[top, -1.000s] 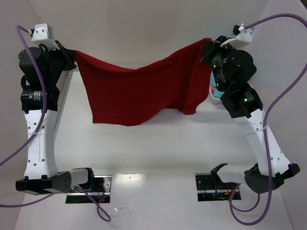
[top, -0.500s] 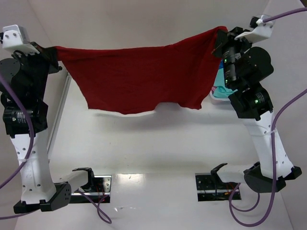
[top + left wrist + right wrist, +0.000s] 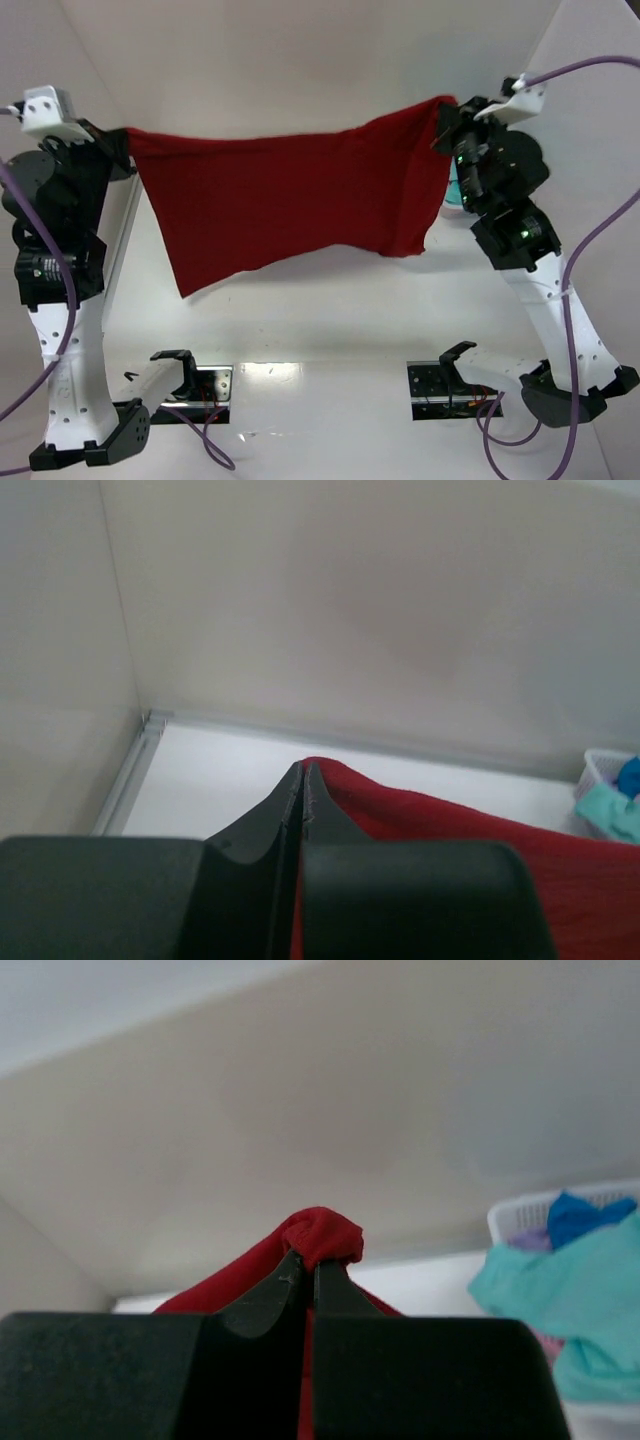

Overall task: Fold and stack the t-shirts
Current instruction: Flatten out the tshirt

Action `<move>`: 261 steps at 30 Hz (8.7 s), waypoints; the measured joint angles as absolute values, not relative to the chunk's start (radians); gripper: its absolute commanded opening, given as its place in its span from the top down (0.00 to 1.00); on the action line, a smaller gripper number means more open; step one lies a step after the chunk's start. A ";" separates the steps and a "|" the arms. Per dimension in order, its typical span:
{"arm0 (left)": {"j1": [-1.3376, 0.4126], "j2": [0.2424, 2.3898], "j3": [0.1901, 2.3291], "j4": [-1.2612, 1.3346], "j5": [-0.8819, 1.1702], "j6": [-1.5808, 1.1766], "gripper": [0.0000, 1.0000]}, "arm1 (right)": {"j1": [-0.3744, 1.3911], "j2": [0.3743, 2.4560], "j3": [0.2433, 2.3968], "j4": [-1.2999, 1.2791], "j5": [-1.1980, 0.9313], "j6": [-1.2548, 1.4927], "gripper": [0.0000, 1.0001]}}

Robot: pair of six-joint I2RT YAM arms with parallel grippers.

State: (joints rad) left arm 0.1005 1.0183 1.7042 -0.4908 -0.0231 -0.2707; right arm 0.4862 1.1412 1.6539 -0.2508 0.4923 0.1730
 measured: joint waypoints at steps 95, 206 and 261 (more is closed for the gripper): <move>0.101 1.098 1.170 -0.336 0.006 -0.320 1.00 | 0.596 1.310 0.620 -0.137 0.250 0.945 0.28; 0.118 1.263 1.988 -0.399 -0.096 -0.255 1.00 | 0.315 1.181 1.862 -0.225 0.514 0.360 1.00; 0.116 0.916 2.020 -0.548 -0.042 -0.211 1.00 | 0.316 0.753 1.639 -0.360 0.381 0.317 1.00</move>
State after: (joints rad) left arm 0.1162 0.9157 2.0197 -0.5476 -0.0422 -0.2108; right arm 0.3161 0.7532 1.6390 -0.3599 0.3813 0.3168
